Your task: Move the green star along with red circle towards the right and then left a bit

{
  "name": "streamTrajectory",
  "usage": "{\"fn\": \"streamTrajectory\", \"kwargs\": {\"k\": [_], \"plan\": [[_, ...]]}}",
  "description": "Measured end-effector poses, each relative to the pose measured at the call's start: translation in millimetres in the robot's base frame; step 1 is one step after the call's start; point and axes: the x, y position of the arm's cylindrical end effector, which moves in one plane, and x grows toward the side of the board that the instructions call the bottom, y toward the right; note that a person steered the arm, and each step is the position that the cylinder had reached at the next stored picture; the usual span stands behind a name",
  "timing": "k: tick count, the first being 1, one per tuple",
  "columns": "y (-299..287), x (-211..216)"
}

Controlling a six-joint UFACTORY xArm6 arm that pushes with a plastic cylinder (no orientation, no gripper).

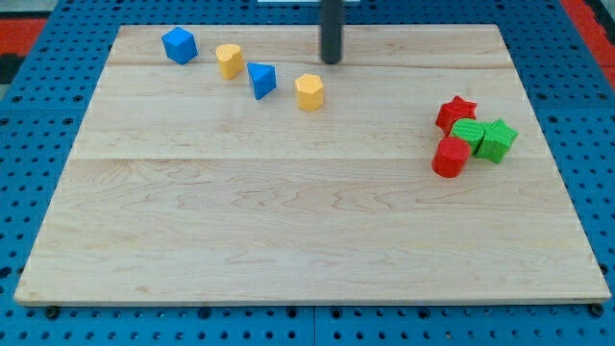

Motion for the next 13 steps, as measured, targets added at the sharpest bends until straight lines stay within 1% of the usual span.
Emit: {"fn": "streamTrajectory", "kwargs": {"k": [1, 2, 4, 5, 6, 7, 8, 9, 10, 13], "plan": [[98.8, 3.6], [161.0, 31.7], [193.8, 117.6], [187.1, 153.4], [128.4, 170.6], [77.4, 168.1], [50.8, 181.5], [25.3, 182.9], [-34.0, 189.2], [-89.6, 235.5]]}}
